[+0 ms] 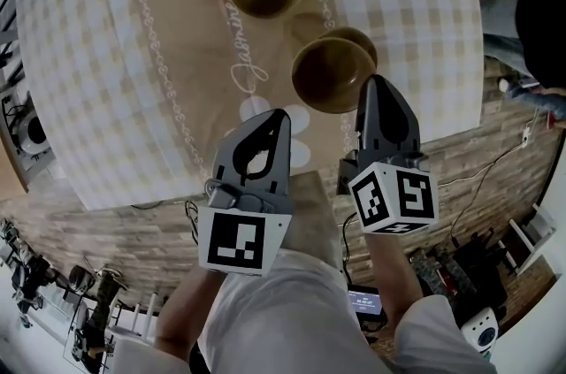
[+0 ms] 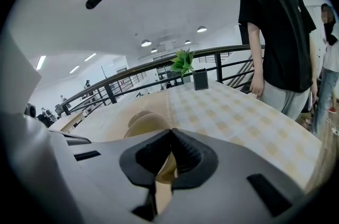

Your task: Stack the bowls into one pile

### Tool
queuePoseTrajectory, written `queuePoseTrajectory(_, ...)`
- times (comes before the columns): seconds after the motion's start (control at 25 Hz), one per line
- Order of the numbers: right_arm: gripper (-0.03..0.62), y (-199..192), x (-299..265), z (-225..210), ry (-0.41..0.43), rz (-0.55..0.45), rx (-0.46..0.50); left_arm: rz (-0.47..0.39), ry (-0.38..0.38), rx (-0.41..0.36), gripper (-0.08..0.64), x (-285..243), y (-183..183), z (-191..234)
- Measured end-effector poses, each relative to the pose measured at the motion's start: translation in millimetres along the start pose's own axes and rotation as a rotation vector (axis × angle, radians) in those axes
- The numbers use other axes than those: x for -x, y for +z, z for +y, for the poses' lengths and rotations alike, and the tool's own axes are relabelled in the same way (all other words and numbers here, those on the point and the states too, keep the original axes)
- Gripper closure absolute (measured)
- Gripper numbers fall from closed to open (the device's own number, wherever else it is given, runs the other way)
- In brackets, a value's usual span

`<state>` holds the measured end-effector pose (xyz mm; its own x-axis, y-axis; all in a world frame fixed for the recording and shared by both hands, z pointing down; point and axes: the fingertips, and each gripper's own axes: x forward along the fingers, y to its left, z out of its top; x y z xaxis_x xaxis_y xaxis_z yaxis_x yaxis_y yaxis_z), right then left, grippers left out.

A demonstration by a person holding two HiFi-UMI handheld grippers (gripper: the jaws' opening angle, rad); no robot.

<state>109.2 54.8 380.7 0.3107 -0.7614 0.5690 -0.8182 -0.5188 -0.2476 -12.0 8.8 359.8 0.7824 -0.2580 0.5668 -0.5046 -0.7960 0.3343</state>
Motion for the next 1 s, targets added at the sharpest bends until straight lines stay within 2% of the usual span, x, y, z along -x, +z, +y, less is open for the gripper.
queuePoseTrajectory(0.4,0.554,-24,-25,-28,-0.038,0.002,0.007,0.035,-0.003,0.023,0.541,-26,-24,-2)
queuePoseTrajectory(1.0,0.551,-41,-31,-41,-0.115,0.009,0.046,0.065,-0.004,0.014,0.541,-25,-39,-4)
